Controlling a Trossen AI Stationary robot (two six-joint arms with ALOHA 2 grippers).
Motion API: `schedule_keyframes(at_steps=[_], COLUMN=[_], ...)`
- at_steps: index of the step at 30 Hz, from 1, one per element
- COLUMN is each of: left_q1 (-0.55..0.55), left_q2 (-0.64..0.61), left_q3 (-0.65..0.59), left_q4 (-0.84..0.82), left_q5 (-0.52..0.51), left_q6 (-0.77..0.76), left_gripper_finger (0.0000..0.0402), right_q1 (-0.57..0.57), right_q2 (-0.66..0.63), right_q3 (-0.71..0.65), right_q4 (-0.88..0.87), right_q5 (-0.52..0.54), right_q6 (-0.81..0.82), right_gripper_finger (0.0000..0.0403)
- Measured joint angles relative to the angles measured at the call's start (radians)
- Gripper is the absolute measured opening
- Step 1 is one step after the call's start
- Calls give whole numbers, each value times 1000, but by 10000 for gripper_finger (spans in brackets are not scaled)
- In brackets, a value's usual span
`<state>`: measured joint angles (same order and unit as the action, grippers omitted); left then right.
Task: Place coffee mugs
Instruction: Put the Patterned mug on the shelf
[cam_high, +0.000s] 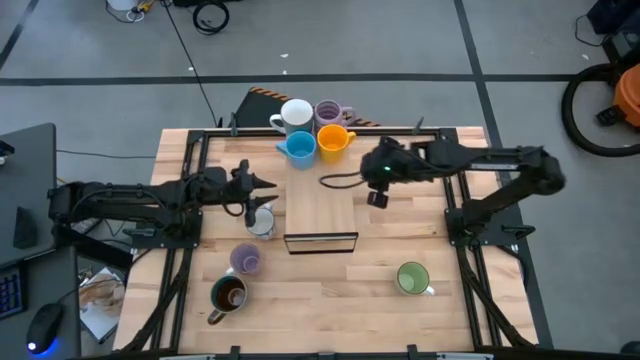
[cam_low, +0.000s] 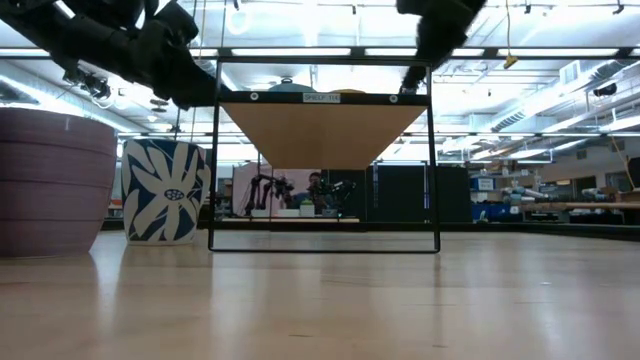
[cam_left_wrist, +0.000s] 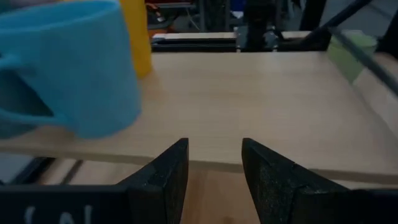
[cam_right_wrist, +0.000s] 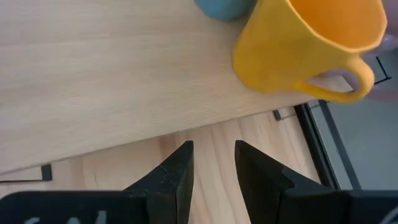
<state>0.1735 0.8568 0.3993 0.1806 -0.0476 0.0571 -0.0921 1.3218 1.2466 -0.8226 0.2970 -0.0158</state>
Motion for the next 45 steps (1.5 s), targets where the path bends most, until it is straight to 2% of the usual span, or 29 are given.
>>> schedule_keyframes(at_steps=[3,10,15,20,23,27,30,37,42,45], left_q1=[-10,-10,-11,-69,-140,-231,-280,-371,-431,-438], left_q2=[-6,-5,-6,9,23,64,104,187,230,249], left_q3=[41,243,368,427,428,429,428,428,428,428], left_q4=[-73,-521,-826,-1008,-1027,-1041,-1053,-1167,-1170,-1165], left_q5=[-30,-61,-64,-38,-42,-165,-217,-238,-332,-337], left_q6=[-96,-165,-37,297,487,612,661,693,822,869], left_gripper_finger=[155,155,155,155,155,155,155,155,155,155], right_q1=[-1,-8,-10,-10,-10,-10,-10,-10,-10,-10], right_q2=[-87,-237,-298,-328,-335,-335,-335,-335,-335,-335], right_q3=[-125,-363,-482,-578,-608,-613,-613,-613,-613,-613], right_q4=[117,378,536,696,745,748,751,781,806,812], right_q5=[2,27,27,27,26,24,24,23,16,16], right_q6=[-23,-120,-172,-198,-200,-184,-165,-137,-136,-133], right_gripper_finger=[123,123,123,123,123,123,123,123,123,123])
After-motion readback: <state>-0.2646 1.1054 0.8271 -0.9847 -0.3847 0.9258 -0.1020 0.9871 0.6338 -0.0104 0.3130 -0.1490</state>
